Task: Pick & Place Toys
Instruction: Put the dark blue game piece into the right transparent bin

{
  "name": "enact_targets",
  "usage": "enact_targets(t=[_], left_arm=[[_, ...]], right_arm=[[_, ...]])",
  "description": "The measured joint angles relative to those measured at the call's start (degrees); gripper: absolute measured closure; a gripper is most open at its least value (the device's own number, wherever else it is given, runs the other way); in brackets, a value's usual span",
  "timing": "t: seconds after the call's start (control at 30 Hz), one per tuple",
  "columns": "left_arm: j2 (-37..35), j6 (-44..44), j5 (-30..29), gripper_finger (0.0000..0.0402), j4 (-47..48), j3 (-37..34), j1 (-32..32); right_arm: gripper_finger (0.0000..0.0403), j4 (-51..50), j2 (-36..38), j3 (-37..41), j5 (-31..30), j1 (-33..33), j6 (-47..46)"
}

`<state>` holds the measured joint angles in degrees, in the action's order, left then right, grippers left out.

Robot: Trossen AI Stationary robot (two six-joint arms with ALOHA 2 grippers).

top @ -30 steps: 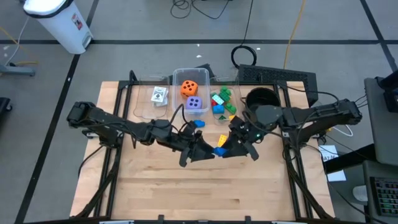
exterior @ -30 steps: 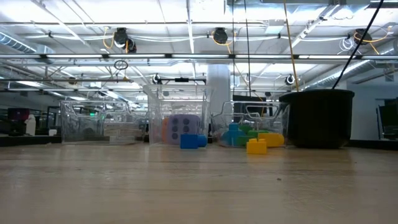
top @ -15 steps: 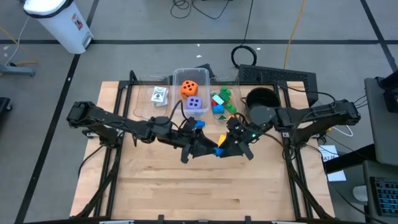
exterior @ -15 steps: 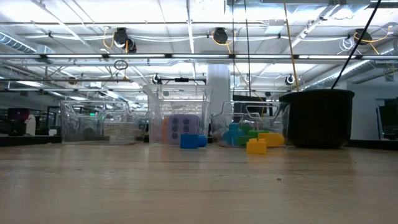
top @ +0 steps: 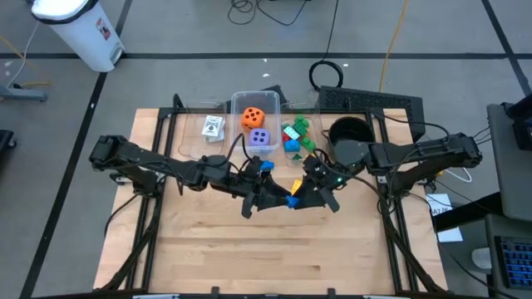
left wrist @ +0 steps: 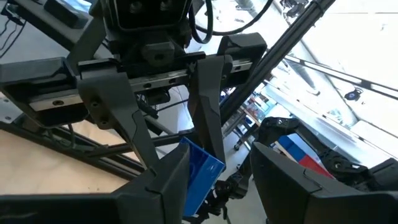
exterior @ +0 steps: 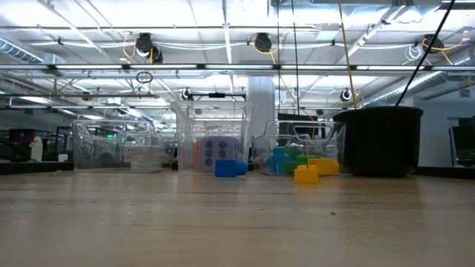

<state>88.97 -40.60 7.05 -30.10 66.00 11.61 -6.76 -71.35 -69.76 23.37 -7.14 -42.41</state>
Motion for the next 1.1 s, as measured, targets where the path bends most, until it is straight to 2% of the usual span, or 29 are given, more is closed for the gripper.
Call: enact_targets(t=[0.57,0.63,0.83,0.9,1.1], left_arm=[[0.0,0.2,0.4,0.0231,0.3,0.0,0.0],[0.0,0.2,0.4,0.0246,0.3,-0.1,0.0],[0.1,0.8,1.7,0.0322,0.4,-0.1,0.0],[0.2,0.9,2.7,0.0343,0.7,-0.1,0.1],[0.1,1.0,4.1,0.0370,-0.1,-0.2,0.1]], right_arm=[[0.0251,2.2,0.0,0.0,1.0,1.4,-0.5],[0.0249,2.2,0.0,0.0,1.2,1.5,-0.9],[0.0256,2.5,0.0,-0.1,1.8,1.5,-0.7],[0.0259,2.7,0.2,-0.2,0.1,1.6,-0.6],[0.0288,2.6,0.1,-0.2,0.1,2.6,-0.8]])
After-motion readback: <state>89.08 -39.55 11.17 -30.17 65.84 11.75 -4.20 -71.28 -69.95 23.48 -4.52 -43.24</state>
